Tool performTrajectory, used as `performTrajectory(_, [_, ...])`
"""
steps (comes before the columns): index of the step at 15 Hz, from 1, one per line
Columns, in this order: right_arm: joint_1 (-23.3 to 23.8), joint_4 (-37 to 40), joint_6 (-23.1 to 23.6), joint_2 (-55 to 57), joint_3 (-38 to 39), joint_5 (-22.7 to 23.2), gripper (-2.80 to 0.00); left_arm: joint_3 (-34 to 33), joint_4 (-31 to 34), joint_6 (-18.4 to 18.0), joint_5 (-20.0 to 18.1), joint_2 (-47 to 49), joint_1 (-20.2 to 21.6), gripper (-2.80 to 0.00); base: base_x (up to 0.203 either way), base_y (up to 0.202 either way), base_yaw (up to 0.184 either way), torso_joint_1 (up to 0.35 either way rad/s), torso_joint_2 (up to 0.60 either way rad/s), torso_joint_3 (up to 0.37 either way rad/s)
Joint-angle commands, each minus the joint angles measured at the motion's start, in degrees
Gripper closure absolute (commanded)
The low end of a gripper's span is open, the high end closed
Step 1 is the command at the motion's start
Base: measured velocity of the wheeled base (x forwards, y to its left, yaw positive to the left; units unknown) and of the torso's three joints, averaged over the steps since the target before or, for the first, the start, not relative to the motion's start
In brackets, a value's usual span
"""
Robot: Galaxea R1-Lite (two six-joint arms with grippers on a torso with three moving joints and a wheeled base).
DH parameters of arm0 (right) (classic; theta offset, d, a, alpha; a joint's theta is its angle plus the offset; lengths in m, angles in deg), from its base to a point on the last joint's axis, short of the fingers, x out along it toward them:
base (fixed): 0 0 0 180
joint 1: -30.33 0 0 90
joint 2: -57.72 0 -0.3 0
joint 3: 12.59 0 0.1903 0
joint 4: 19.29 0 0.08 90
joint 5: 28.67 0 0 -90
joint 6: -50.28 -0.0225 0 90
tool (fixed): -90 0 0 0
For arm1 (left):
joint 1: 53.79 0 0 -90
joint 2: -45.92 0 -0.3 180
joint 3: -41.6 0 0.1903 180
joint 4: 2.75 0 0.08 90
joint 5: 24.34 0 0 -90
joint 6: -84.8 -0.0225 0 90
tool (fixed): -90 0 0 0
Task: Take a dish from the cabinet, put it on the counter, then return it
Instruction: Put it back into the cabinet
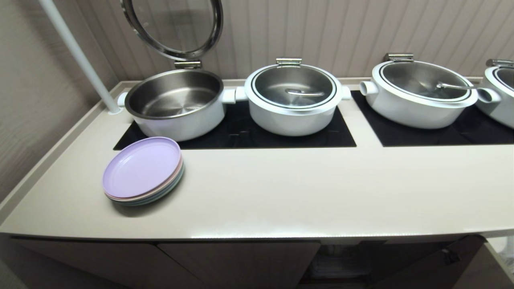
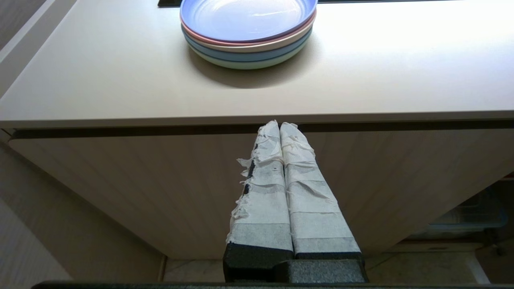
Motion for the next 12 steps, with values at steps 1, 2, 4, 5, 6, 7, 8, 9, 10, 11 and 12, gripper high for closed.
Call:
performTrajectory(1, [-0.3,-0.32,-0.11,0.03,-0.02,1.67,0.0,0.0,-0.01,0.01,0.0,-0.02,0.0,0.0,0.0,0.0,0.0,0.0,0.0,0.0])
performTrajectory(2, [-0.43,-0.4,-0.11,0.03,-0.02,2.29,0.0,0.0,-0.01,0.01,0.0,-0.02,0.0,0.0,0.0,0.0,0.0,0.0,0.0,0.0])
performTrajectory(4, [-0.83,-0.44,-0.11,0.11,-0.02,3.32,0.0,0.0,-0.01,0.01,0.0,-0.02,0.0,0.0,0.0,0.0,0.0,0.0,0.0,0.0])
performTrajectory(5, [-0.92,-0.6,-0.11,0.09,-0.02,3.89,0.0,0.0,-0.01,0.01,0.0,-0.02,0.0,0.0,0.0,0.0,0.0,0.0,0.0,0.0])
performTrajectory(6, [-1.09,-0.97,-0.11,0.05,-0.02,4.28,0.0,0.0,-0.01,0.01,0.0,-0.02,0.0,0.0,0.0,0.0,0.0,0.0,0.0,0.0])
performTrajectory(7, [-1.17,-0.97,-0.2,0.03,0.07,4.28,0.0,0.0,-0.01,0.01,0.0,-0.02,0.0,0.0,0.0,0.0,0.0,0.0,0.0,0.0])
performTrajectory(8, [-1.18,-0.97,-0.2,0.09,-0.01,4.36,0.0,0.0,-0.01,0.01,0.0,-0.02,0.0,0.0,0.0,0.0,0.0,0.0,0.0,0.0])
performTrajectory(9, [-1.18,-0.97,-0.2,0.08,-0.02,4.41,0.0,0.0,-0.01,0.01,0.0,-0.02,0.0,0.0,0.0,0.0,0.0,0.0,0.0,0.0])
performTrajectory(10, [-1.18,-0.97,-0.2,0.03,-0.02,4.45,0.0,0.0,-0.01,0.01,0.0,-0.02,0.0,0.0,0.0,0.0,0.0,0.0,0.0,0.0])
performTrajectory(11, [-1.18,-0.98,-0.2,0.05,-0.02,4.54,0.0,0.0,-0.01,0.01,0.0,-0.02,0.0,0.0,0.0,0.0,0.0,-0.017,0.01,0.025])
performTrajectory(12, [-1.09,-1.06,-0.2,0.11,-0.02,4.85,0.0,0.0,-0.01,0.01,0.0,-0.02,0.0,0.0,0.0,0.0,0.0,-0.076,0.15,0.079])
